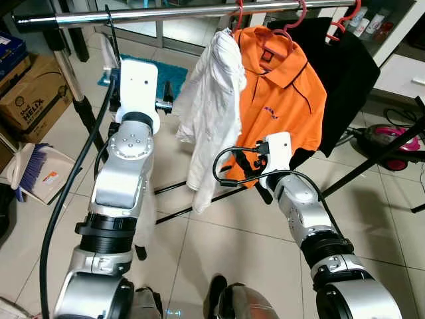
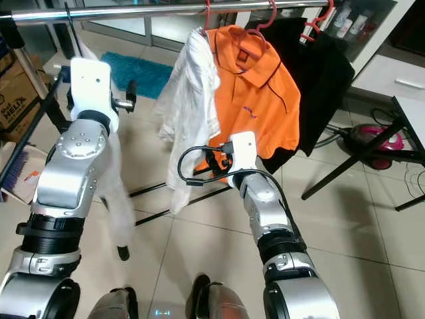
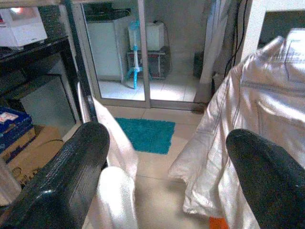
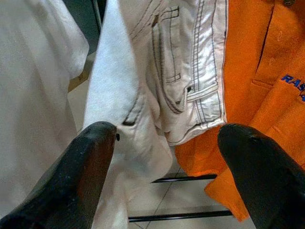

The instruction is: Hang hanger

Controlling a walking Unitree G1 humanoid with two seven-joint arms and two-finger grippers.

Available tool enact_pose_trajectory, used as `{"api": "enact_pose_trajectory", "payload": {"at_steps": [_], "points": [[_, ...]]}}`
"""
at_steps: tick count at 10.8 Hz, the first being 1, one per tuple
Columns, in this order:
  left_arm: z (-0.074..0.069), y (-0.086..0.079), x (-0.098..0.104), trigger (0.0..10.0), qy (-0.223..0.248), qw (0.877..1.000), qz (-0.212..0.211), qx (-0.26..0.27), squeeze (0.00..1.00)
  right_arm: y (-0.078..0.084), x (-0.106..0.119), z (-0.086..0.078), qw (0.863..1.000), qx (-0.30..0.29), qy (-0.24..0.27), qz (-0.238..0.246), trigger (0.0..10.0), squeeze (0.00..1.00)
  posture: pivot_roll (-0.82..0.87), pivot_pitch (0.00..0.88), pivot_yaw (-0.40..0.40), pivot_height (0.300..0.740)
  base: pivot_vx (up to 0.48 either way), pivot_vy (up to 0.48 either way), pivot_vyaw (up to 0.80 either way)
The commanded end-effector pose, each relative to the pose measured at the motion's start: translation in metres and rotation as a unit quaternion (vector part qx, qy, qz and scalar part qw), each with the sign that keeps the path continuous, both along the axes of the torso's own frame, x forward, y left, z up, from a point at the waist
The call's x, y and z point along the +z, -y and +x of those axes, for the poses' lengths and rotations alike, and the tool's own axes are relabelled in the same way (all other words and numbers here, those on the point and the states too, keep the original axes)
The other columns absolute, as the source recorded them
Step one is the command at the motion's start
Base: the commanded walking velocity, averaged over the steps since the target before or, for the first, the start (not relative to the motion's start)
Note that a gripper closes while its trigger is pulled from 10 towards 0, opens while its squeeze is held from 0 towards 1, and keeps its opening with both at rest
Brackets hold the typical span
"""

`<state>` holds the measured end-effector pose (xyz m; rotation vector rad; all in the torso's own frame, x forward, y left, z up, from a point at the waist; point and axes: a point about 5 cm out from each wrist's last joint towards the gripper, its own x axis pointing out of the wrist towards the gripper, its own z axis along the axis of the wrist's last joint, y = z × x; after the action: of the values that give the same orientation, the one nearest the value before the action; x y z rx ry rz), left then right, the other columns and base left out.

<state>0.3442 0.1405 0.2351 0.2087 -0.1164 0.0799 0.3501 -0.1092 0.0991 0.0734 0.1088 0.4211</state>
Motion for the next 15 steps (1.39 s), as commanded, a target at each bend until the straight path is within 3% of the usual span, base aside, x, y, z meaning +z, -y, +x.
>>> {"api": "enact_pose_trajectory", "payload": {"at_steps": [1, 2, 3, 5, 7, 10, 11, 13, 15], "points": [[-0.004, 0.006, -0.001, 10.0, -0.005, 1.0, -0.009, -0.009, 1.0, 0.004, -0.002, 0.001, 1.0, -0.007, -0.011, 0.005, 10.0, 0.0, 0.01, 0.183, -0.135, 0.74, 0.0, 0.0, 0.0], [-0.014, 0.017, 0.007, 10.0, 0.025, 0.999, -0.005, -0.029, 0.26, 0.004, 0.001, 0.002, 1.0, -0.01, -0.007, 0.009, 10.0, 0.0, 0.01, 0.182, -0.133, 0.74, 0.0, 0.0, 0.0], [-0.021, 0.027, 0.017, 10.0, 0.066, 0.996, -0.003, -0.057, 0.0, 0.005, 0.003, 0.003, 1.0, -0.014, -0.001, 0.013, 10.0, 0.0, 0.02, 0.179, -0.129, 0.74, 0.0, 0.0, 0.0], [-0.038, 0.043, 0.028, 10.0, 0.121, 0.987, 0.024, -0.107, 0.0, 0.005, 0.006, 0.005, 1.0, -0.019, 0.003, 0.02, 10.0, 0.0, 0.03, 0.172, -0.119, 0.74, 0.0, 0.0, 0.0], [-0.048, 0.04, 0.01, 10.0, 0.107, 0.986, 0.026, -0.127, 0.0, 0.005, 0.007, 0.006, 0.999, -0.031, 0.006, 0.045, 10.0, 0.0, 0.03, 0.166, -0.107, 0.74, 0.0, 0.0, 0.0], [-0.064, 0.035, -0.011, 10.0, 0.097, 0.981, -0.014, -0.17, 0.0, 0.014, 0.009, 0.007, 0.997, -0.057, 0.019, 0.054, 10.0, 0.0, 0.03, 0.149, -0.095, 0.74, 0.0, 0.0, 0.0], [-0.082, 0.023, -0.029, 10.0, 0.082, 0.981, -0.003, -0.174, 0.0, 0.027, 0.011, 0.002, 0.994, -0.082, 0.039, 0.056, 10.0, 0.0, 0.04, 0.134, -0.084, 0.74, 0.0, 0.0, 0.0], [-0.097, 0.008, -0.049, 10.0, 0.049, 0.984, 0.015, -0.171, 0.0, 0.044, 0.014, -0.01, 0.989, -0.114, 0.073, 0.053, 10.0, 0.0, 0.05, 0.127, -0.077, 0.74, 0.0, 0.0, 0.0], [-0.109, -0.011, -0.084, 10.0, -0.017, 0.992, -0.011, -0.126, 0.0, 0.058, 0.005, -0.034, 0.984, -0.147, 0.088, 0.049, 10.0, 0.0, 0.04, 0.112, -0.07, 0.74, 0.0, 0.0, 0.0]]}}
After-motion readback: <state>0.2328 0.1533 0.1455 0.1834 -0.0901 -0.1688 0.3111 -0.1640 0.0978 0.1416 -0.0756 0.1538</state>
